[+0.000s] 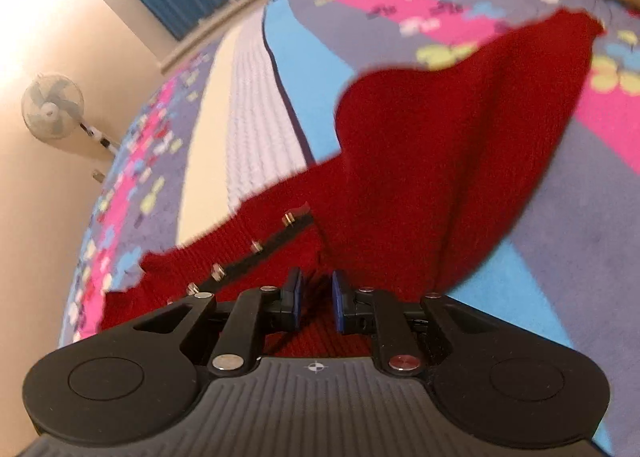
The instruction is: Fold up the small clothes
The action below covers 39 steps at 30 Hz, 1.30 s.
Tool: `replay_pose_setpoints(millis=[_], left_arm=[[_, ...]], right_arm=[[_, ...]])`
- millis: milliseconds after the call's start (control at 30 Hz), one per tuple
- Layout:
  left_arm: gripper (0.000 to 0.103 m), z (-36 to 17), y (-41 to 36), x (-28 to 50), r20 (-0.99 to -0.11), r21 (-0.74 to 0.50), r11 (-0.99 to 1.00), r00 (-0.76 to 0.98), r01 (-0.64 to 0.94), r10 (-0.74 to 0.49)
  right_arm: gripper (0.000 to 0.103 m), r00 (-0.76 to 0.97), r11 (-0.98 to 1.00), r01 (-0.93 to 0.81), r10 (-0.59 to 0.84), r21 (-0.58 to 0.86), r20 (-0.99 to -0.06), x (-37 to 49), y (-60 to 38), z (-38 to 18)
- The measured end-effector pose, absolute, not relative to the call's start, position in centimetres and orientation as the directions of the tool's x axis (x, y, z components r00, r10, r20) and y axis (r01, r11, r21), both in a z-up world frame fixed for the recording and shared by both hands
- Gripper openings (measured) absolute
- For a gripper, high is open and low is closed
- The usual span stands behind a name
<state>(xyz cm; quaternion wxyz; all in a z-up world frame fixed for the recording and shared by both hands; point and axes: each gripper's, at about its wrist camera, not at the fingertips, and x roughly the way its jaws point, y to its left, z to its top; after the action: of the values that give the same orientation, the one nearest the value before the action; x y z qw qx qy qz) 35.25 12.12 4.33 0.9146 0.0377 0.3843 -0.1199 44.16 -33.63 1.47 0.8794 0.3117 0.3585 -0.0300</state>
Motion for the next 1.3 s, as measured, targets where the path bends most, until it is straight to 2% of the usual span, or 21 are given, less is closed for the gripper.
replay_pose_setpoints(millis=[100, 167, 233, 333, 400, 433, 467, 533, 700, 900, 1300], left_arm=[[0.048, 6.7, 11.9, 33.3, -0.674, 0.037, 0.968, 0.722, 0.247, -0.158], [0.059, 8.1, 12.1, 31.9, -0.649, 0.085, 0.966, 0.749, 0.246, -0.134], [0.064, 9.1, 12.7, 30.1, -0.619, 0.116, 0.967, 0.778, 0.229, -0.110], [0.064, 8.7, 14.1, 28.2, -0.592, 0.082, 0.983, 0.801, 0.166, -0.086], [0.061, 8.0, 14.8, 28.0, -0.631, 0.046, 0.989, 0.772, 0.141, -0.081], [0.058, 8.0, 14.5, 28.1, -0.636, 0.062, 0.989, 0.769, 0.136, -0.065], [0.058, 8.2, 14.2, 28.0, -0.620, 0.068, 0.988, 0.782, 0.136, -0.065], [0.058, 8.1, 13.8, 28.1, -0.629, 0.049, 0.986, 0.772, 0.156, -0.091], [0.058, 6.8, 12.2, 28.6, -0.643, 0.158, 0.963, 0.763, 0.219, -0.067], [0.058, 6.3, 12.8, 30.0, -0.641, 0.160, 0.963, 0.765, 0.217, -0.067], [0.058, 5.5, 14.2, 31.7, -0.664, 0.124, 0.978, 0.746, 0.166, -0.042]], right_arm=[[0.018, 0.774, 0.796, 0.267, 0.158, 0.543, -0.613, 43.5, -34.4, 3.1], [0.018, 0.793, 0.796, 0.253, 0.154, 0.549, -0.589, 43.0, -35.0, 4.1], [0.018, 0.808, 0.797, 0.245, 0.147, 0.552, -0.571, 42.5, -35.8, 5.0], [0.018, 0.829, 0.780, 0.246, 0.139, 0.576, -0.541, 41.8, -37.8, 5.8], [0.011, 0.843, 0.760, 0.243, 0.142, 0.602, -0.519, 41.6, -39.5, 6.1], [0.003, 0.850, 0.755, 0.238, 0.144, 0.611, -0.508, 41.5, -40.2, 6.2], [0.002, 0.855, 0.754, 0.234, 0.140, 0.614, -0.499, 41.4, -40.9, 6.3], [0.002, 0.863, 0.754, 0.240, 0.121, 0.611, -0.490, 41.3, -42.3, 6.4], [0.006, 0.865, 0.736, 0.272, 0.095, 0.619, -0.493, 41.1, -46.6, 5.4], [0.007, 0.851, 0.694, 0.368, 0.018, 0.619, -0.525, 40.9, -52.4, 2.2], [0.007, 0.851, 0.521, 0.473, -0.061, 0.711, -0.521, 43.6, -59.0, -4.4]])
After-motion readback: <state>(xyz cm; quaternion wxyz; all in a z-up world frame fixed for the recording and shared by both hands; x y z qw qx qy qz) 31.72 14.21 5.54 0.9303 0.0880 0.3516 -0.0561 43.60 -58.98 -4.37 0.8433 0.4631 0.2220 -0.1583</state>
